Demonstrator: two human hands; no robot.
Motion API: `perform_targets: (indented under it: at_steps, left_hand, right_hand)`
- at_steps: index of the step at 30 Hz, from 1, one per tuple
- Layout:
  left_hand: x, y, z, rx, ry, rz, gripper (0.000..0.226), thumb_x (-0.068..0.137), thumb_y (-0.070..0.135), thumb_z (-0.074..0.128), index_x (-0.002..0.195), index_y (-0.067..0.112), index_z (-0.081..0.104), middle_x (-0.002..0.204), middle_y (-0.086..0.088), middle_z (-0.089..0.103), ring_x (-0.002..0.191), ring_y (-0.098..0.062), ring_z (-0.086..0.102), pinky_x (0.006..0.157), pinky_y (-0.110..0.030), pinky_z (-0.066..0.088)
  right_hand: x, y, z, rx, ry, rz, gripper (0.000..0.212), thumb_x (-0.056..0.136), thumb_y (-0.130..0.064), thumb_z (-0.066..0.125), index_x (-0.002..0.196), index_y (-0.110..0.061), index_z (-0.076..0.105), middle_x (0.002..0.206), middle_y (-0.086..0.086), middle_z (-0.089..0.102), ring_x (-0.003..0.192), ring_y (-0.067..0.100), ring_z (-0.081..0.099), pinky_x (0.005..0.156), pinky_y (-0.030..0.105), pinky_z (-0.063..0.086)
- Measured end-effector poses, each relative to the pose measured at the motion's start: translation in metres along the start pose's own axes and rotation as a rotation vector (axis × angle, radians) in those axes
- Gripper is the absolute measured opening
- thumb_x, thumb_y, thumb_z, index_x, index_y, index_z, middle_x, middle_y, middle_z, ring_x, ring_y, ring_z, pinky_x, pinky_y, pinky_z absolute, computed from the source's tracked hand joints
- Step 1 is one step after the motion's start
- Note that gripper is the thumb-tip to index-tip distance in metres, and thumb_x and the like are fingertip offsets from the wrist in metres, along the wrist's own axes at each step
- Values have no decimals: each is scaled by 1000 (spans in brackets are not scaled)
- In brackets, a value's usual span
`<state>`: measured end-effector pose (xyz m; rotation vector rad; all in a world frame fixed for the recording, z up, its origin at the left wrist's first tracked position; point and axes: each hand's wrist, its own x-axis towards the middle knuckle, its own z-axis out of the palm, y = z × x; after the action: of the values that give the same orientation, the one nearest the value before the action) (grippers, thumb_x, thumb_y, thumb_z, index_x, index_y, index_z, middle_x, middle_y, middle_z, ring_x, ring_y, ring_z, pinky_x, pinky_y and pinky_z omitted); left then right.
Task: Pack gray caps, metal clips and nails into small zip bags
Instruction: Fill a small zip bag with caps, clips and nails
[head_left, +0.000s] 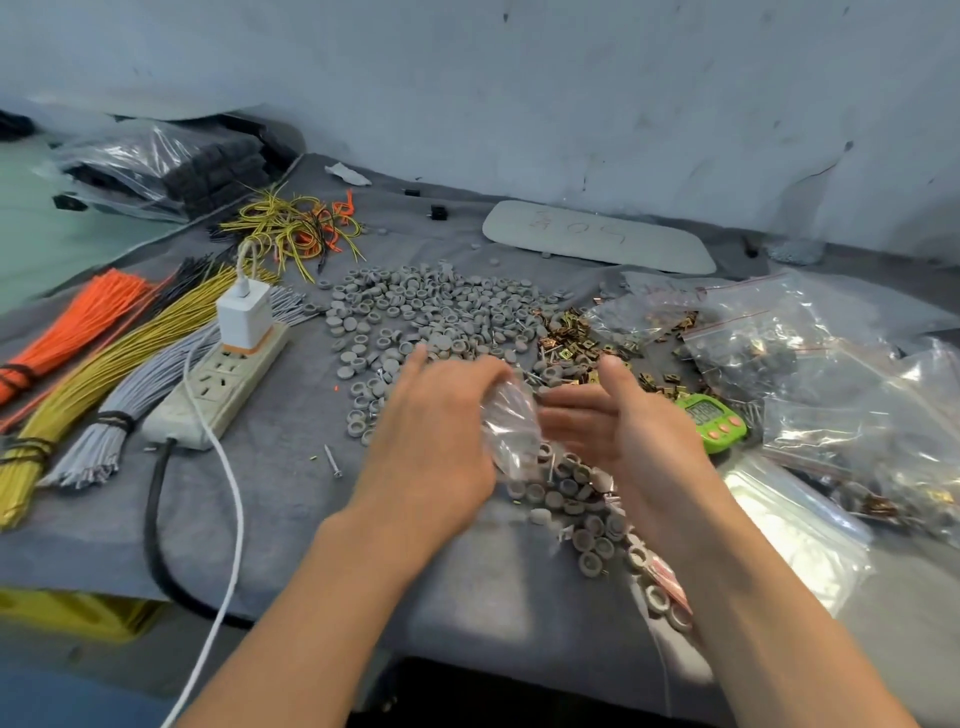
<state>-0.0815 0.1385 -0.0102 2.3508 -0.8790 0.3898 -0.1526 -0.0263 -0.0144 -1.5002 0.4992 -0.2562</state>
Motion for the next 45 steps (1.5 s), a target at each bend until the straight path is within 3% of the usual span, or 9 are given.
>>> perform_targets:
  at_steps: [4, 7, 11, 17, 20, 31, 34, 38, 45]
  left_hand:
    - [1, -27, -9, -174, 66, -175, 62, 66, 1, 80, 107, 42, 59, 92, 28, 58, 94, 19, 46, 122, -18, 12]
    - [-1, -38, -11, -215, 3, -218, 67, 65, 7, 82, 111, 47, 55, 93, 34, 53, 103, -7, 57, 91, -30, 43]
    - [2, -45, -7, -198, -54, -252, 80, 67, 4, 79, 121, 54, 47, 99, 32, 52, 111, -14, 54, 83, -28, 43]
    - [-4, -31, 1, -33, -237, -123, 91, 71, 19, 78, 146, 46, 35, 132, 11, 58, 129, -15, 44, 121, -39, 31]
    - [-5, -21, 8, 64, -325, -26, 91, 75, 44, 76, 154, 35, 32, 146, 9, 51, 139, -12, 41, 129, -36, 4]
    - [-3, -18, 6, -150, -182, -33, 73, 67, 33, 84, 132, 38, 51, 113, 20, 59, 105, -1, 46, 114, -33, 32]
    - [-2, -14, 8, -185, -172, -33, 72, 67, 25, 85, 128, 43, 51, 112, 19, 64, 109, -6, 51, 106, -31, 39]
    - [0, -13, 10, -270, -83, -114, 56, 71, 22, 83, 113, 46, 56, 102, 14, 70, 96, -6, 64, 81, -25, 50]
    - [2, -17, -6, -772, 40, -260, 50, 68, -9, 86, 103, 22, 67, 85, 12, 74, 80, -2, 69, 69, -22, 55]
  right_hand:
    - [2, 2, -4, -648, 255, -233, 12, 93, -23, 73, 91, -32, 81, 87, -14, 78, 71, -3, 70, 66, 19, 61]
    - [1, 7, 5, -917, 113, -233, 11, 90, -25, 75, 95, -34, 81, 81, -22, 71, 65, -10, 65, 53, 1, 44]
    - [-3, 7, 19, -1159, -41, -280, 6, 81, -37, 80, 86, -37, 77, 80, -19, 68, 87, 11, 62, 90, 32, 52]
    - [-5, 10, 38, -1289, -65, -366, 4, 85, -33, 69, 81, -32, 67, 81, -8, 70, 86, 17, 61, 99, 35, 33]
    - [-5, 12, 43, -1294, -17, -394, 4, 84, -30, 68, 83, -30, 71, 85, -5, 71, 89, 20, 61, 95, 37, 32]
    - [-7, 6, 27, -427, -29, -354, 4, 85, -32, 82, 81, -32, 82, 59, 5, 66, 41, 12, 50, 40, 18, 41]
    - [-8, 0, 33, -311, -133, -361, 3, 87, -32, 81, 86, -33, 84, 65, 19, 64, 47, 20, 45, 44, 30, 40]
    - [-5, -4, 43, -404, -112, -468, 7, 87, -29, 80, 87, -35, 85, 47, -12, 53, 44, 4, 39, 47, 14, 31]
    - [-3, -12, 37, -205, 246, -461, 18, 87, -16, 76, 80, -31, 83, 63, -10, 73, 50, 6, 55, 50, 22, 45]
